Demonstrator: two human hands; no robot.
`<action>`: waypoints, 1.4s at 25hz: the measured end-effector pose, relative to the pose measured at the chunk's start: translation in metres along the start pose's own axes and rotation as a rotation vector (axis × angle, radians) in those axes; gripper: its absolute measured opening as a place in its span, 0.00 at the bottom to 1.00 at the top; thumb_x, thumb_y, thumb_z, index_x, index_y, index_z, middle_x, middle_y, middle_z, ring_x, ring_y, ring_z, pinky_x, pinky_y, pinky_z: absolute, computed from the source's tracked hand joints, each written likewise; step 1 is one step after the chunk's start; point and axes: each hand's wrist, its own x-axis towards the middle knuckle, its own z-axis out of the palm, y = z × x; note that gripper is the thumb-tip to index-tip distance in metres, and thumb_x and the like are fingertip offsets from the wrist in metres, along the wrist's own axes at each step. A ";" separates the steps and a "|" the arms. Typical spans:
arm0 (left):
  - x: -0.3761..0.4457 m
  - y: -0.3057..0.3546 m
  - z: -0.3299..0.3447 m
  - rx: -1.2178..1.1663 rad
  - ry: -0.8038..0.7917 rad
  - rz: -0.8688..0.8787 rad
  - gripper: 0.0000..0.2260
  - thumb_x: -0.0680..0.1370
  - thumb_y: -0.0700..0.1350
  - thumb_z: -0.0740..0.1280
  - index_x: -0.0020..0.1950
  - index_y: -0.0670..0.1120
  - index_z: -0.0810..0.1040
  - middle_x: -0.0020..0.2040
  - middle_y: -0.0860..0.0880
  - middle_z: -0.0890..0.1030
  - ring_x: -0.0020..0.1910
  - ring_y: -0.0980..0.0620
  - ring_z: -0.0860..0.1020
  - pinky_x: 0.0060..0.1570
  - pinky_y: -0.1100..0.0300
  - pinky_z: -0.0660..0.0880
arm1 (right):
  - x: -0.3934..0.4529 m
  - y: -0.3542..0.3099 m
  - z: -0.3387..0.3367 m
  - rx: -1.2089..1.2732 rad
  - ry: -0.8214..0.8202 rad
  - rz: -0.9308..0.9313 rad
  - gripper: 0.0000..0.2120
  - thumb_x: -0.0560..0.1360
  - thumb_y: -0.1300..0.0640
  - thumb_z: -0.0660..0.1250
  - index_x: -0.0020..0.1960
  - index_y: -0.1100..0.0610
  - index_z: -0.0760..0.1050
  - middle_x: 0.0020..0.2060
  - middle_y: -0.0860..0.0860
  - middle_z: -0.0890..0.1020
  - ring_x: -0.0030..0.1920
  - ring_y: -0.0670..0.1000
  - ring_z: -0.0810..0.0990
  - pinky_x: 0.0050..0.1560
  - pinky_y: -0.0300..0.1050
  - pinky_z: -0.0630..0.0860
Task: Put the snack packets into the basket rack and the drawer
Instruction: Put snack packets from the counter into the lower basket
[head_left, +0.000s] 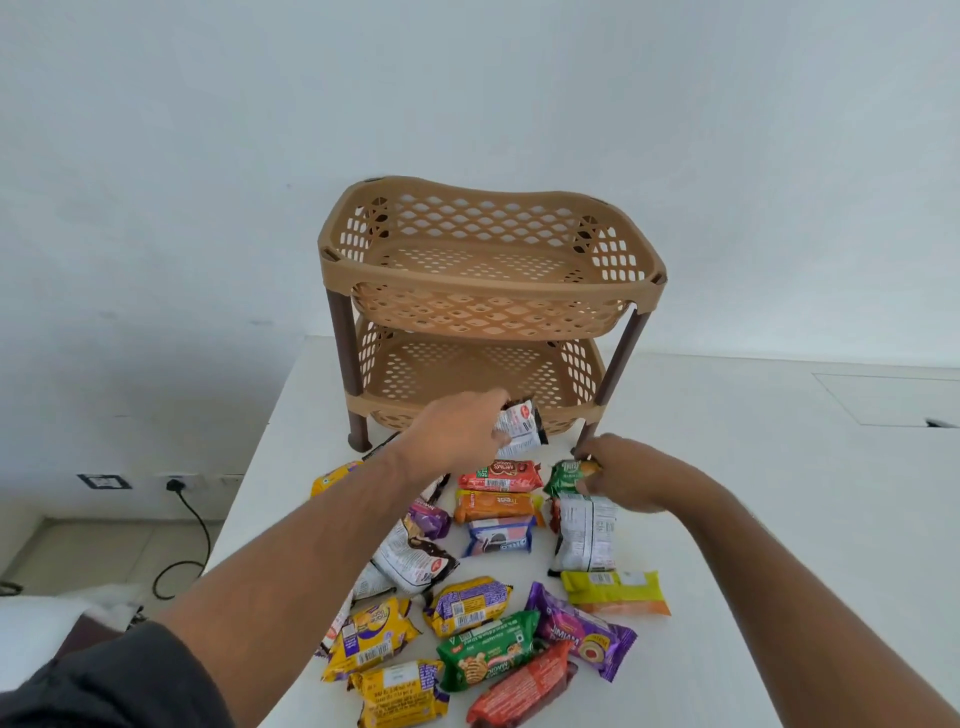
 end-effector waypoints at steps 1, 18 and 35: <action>0.003 -0.001 -0.001 0.052 0.066 0.022 0.18 0.82 0.53 0.64 0.69 0.47 0.68 0.54 0.47 0.80 0.50 0.45 0.79 0.48 0.48 0.77 | 0.006 0.000 -0.006 0.029 0.044 0.004 0.21 0.78 0.50 0.67 0.69 0.55 0.72 0.62 0.54 0.76 0.56 0.54 0.77 0.50 0.45 0.72; 0.067 -0.025 0.023 0.438 0.295 0.026 0.19 0.74 0.39 0.71 0.64 0.45 0.73 0.57 0.47 0.81 0.56 0.46 0.79 0.57 0.50 0.76 | 0.072 -0.029 0.000 0.054 0.626 0.121 0.12 0.81 0.54 0.64 0.60 0.60 0.74 0.57 0.60 0.77 0.54 0.61 0.80 0.48 0.50 0.76; 0.144 -0.042 0.052 0.065 0.125 -0.063 0.19 0.71 0.30 0.73 0.59 0.43 0.76 0.50 0.46 0.81 0.50 0.46 0.81 0.48 0.56 0.79 | 0.176 -0.018 -0.019 0.089 0.371 0.208 0.11 0.77 0.63 0.61 0.55 0.63 0.79 0.51 0.60 0.82 0.50 0.58 0.82 0.50 0.53 0.82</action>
